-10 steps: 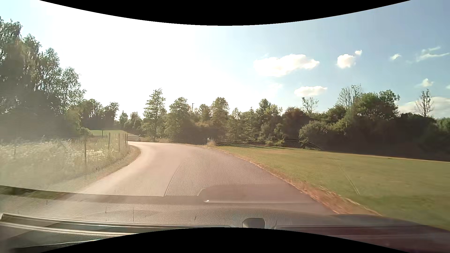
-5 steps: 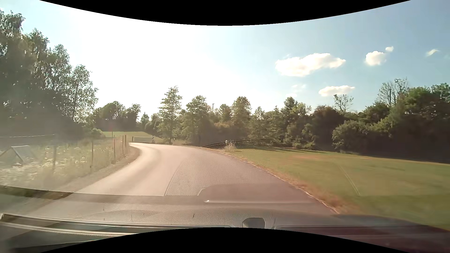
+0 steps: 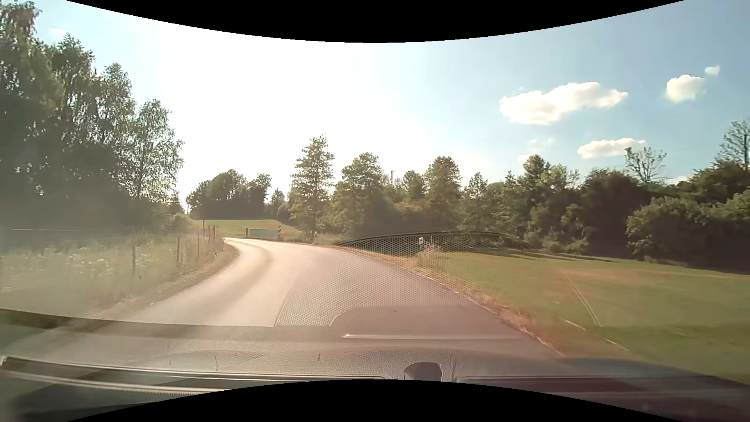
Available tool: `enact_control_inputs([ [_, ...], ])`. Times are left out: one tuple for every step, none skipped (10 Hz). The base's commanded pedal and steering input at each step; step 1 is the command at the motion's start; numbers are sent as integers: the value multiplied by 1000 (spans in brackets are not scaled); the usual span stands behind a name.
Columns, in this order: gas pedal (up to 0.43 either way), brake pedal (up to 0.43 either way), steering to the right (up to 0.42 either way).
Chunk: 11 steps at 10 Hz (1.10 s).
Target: Follow the waypoints while adhering to traffic rules and regulations
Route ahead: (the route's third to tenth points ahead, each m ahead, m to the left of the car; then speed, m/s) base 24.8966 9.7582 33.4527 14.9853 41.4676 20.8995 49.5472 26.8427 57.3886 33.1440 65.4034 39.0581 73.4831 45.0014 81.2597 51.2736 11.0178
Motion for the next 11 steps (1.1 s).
enact_control_inputs([
  [67, 6, -94],
  [67, 6, -94],
  [67, 6, -94],
  [67, 6, -96],
  [67, 6, -93],
  [79, 6, -90],
  [79, 6, -90],
  [79, 6, -88],
  [110, 6, -84],
  [130, 6, -84],
  [130, 6, -85],
])
